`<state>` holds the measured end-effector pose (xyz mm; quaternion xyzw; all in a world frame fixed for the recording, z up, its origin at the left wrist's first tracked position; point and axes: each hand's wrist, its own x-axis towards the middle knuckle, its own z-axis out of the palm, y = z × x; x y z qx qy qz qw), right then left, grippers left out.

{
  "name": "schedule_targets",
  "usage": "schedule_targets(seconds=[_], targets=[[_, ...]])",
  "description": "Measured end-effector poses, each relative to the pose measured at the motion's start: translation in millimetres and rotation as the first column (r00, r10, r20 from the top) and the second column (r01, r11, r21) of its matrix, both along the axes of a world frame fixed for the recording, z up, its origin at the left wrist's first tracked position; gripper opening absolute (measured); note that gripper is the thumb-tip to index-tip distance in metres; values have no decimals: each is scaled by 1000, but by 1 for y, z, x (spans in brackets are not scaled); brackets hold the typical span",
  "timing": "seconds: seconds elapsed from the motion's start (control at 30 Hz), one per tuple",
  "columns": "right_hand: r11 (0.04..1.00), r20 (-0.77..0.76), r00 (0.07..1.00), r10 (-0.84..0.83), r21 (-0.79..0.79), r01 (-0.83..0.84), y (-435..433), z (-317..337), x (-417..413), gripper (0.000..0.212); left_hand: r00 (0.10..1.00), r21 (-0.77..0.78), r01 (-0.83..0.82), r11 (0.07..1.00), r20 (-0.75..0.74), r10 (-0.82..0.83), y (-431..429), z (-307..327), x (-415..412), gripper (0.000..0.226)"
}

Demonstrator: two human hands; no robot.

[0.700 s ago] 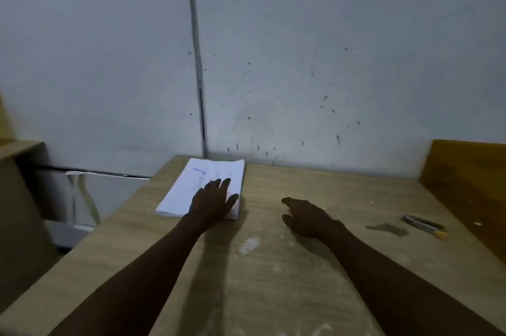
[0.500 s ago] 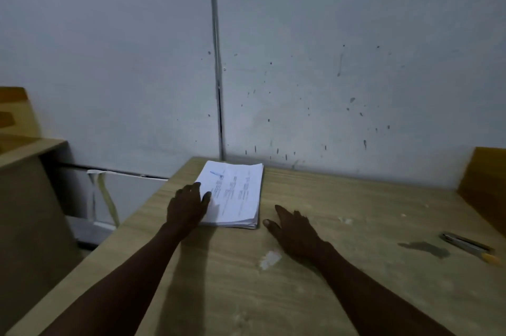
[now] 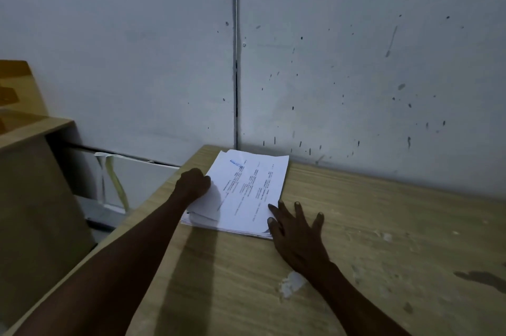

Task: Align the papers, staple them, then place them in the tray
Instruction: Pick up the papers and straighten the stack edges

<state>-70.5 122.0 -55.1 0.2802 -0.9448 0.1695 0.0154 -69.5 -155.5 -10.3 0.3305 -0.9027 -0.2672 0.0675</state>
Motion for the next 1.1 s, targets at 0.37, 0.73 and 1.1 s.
schedule_targets(seconds=[0.37, 0.73, 1.1], targets=[[1000, -22, 1000, 8, 5, -8, 0, -1, -1, 54, 999, 209, -26, 977, -24, 31, -6, 15, -26, 64], [985, 134, 991, -20, -167, 43, 6, 15, 3, 51, 935, 290, 252, 923, -319, -155, 8, 20, -21, 46], [454, 201, 979, 28, -875, 166, 99, 127, -21, 36, 597, 364, 581, 728, -799, -78, 154, 57, 53, 26]])
